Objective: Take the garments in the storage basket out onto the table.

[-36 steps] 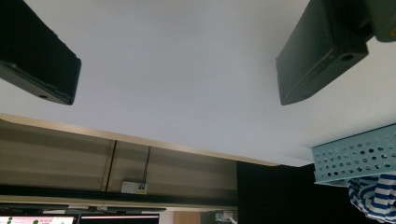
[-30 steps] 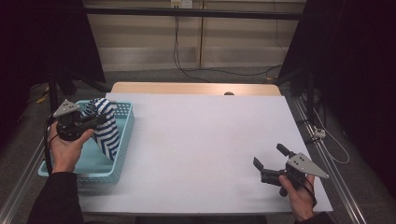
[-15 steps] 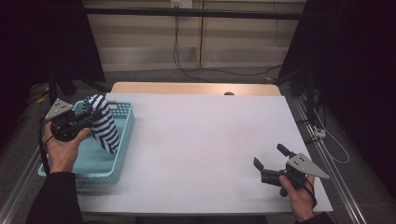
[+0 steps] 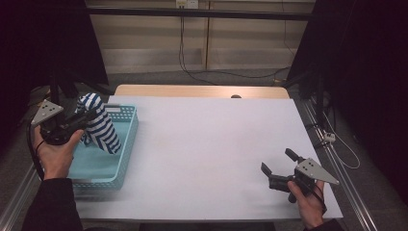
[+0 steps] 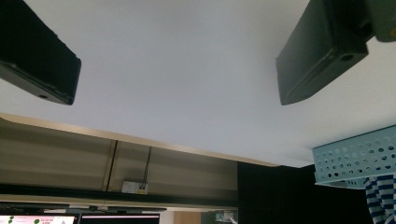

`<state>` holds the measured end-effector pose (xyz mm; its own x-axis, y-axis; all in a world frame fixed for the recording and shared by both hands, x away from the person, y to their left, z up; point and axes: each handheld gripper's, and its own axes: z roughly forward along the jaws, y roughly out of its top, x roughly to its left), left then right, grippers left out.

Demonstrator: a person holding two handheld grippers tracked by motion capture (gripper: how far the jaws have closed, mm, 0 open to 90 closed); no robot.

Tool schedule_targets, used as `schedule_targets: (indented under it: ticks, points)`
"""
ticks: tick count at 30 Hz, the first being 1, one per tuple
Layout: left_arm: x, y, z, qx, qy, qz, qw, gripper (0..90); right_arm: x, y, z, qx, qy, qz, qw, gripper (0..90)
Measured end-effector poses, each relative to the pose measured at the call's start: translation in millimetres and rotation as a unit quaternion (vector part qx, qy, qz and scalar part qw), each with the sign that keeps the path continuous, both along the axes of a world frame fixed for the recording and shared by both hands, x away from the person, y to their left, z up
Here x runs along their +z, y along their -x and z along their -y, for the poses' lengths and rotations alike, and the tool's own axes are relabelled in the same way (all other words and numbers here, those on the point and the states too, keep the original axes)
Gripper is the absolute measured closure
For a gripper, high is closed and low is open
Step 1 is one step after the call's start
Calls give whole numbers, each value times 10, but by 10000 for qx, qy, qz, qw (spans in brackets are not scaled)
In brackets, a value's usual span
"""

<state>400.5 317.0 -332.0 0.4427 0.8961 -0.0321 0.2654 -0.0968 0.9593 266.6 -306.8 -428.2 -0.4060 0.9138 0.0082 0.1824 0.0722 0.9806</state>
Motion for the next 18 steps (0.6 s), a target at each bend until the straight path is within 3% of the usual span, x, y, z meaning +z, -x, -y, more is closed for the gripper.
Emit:
schedule_targets:
  ticks: [4,6,18]
  points:
    - [62,34,-24,-28,41,59,10000,768,0,0,0,-1,1,0,10000,0]
    - [95,62,-25,5,198,105,9997,768,0,0,1,5,1,4,10000,0]
    - [277,169,4,-14,161,302,9994,768,0,-1,2,-6,7,6,10000,0]
